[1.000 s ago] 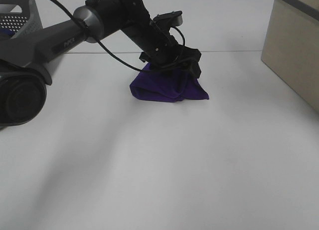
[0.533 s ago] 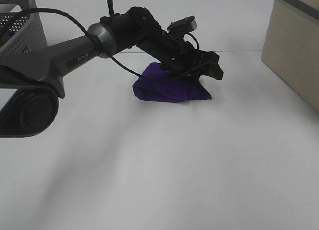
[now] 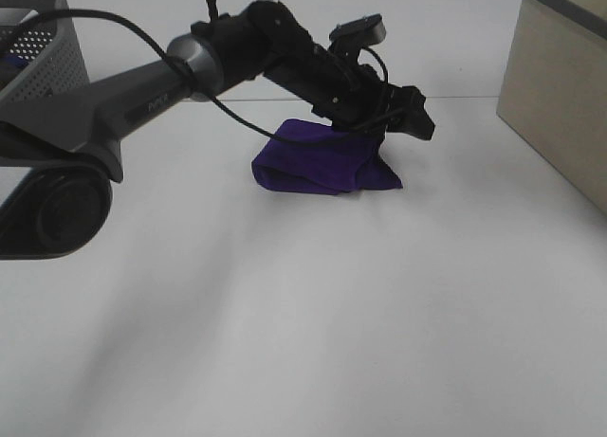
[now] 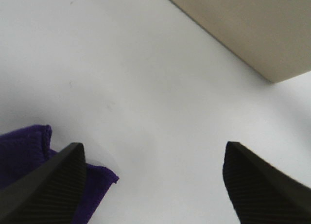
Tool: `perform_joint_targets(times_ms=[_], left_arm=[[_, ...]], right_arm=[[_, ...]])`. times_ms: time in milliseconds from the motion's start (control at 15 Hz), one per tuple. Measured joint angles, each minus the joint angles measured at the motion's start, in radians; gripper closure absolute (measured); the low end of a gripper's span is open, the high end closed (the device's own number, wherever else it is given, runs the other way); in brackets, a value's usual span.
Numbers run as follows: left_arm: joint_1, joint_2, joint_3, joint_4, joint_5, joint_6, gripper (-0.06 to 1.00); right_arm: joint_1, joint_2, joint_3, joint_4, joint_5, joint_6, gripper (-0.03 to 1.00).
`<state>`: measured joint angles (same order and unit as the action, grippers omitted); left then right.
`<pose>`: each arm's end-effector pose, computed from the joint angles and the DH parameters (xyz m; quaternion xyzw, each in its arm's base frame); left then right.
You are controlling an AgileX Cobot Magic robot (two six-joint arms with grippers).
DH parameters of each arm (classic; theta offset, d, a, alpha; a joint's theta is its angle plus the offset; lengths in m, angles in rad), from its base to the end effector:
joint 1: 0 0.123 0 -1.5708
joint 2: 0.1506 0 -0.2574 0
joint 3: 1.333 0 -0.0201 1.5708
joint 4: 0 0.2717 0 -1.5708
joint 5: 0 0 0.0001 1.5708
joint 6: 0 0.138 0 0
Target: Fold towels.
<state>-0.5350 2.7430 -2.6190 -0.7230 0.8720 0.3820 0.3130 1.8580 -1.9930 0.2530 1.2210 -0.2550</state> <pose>0.4870 -0.3699 0.1138 0.2775 0.8495 -0.3523 0.2779 0.4119 0.1674 0.3235 -0.2589 0.9158 0.1340 0.2761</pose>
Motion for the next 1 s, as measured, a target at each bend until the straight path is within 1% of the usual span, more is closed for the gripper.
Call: perform_joint_targets(times_ms=[67, 133, 200, 267, 333, 400, 467, 533, 600, 667, 733, 800, 867, 933, 1000], left_arm=[[0.031, -0.074, -0.053, 0.069, 0.068, 0.002, 0.23], [0.043, -0.097, -0.065, 0.096, 0.091, 0.002, 0.23], [0.073, -0.140, -0.088, 0.160, 0.146, 0.000, 0.23], [0.103, -0.179, -0.099, 0.239, 0.225, -0.020, 0.23], [0.135, -0.219, -0.101, 0.339, 0.294, -0.073, 0.23], [0.163, -0.251, -0.102, 0.477, 0.327, -0.156, 0.22], [0.192, -0.284, -0.102, 0.609, 0.336, -0.239, 0.21], [0.204, -0.296, -0.102, 0.653, 0.337, -0.263, 0.21], [0.238, -0.324, -0.103, 0.744, 0.339, -0.302, 0.20], [0.313, -0.370, -0.088, 0.809, 0.340, -0.324, 0.20], [0.363, -0.404, -0.038, 0.797, 0.340, -0.326, 0.20], [0.390, -0.428, 0.001, 0.786, 0.340, -0.326, 0.20], [0.436, -0.481, 0.092, 0.778, 0.341, -0.326, 0.20], [0.477, -0.547, 0.199, 0.778, 0.341, -0.325, 0.20], [0.511, -0.633, 0.326, 0.782, 0.342, -0.318, 0.20]], right_arm=[[0.000, -0.026, 0.000, -0.001, 0.000, 0.000, 0.09], [0.000, -0.037, 0.000, -0.002, 0.000, 0.000, 0.09], [0.000, -0.056, 0.000, -0.002, 0.000, 0.000, 0.09], [0.000, -0.076, 0.000, -0.009, 0.000, 0.000, 0.09], [0.000, -0.090, 0.000, -0.031, 0.000, 0.003, 0.10], [0.000, -0.097, -0.001, -0.063, 0.000, 0.021, 0.10], [0.000, -0.098, -0.001, -0.123, 0.001, 0.067, 0.10], [-0.003, -0.098, -0.001, -0.161, 0.001, 0.096, 0.10], [-0.026, -0.098, -0.001, -0.216, 0.001, 0.151, 0.10], [-0.143, -0.098, -0.001, -0.226, 0.001, 0.214, 0.10], [-0.226, -0.098, -0.001, -0.187, 0.001, 0.215, 0.11], [-0.258, -0.098, -0.001, -0.168, 0.001, 0.214, 0.12], [-0.322, -0.098, 0.001, -0.138, 0.001, 0.206, 0.12], [-0.358, -0.105, 0.011, -0.115, 0.000, 0.197, 0.12], [-0.366, -0.122, 0.042, -0.108, -0.001, 0.187, 0.12]])
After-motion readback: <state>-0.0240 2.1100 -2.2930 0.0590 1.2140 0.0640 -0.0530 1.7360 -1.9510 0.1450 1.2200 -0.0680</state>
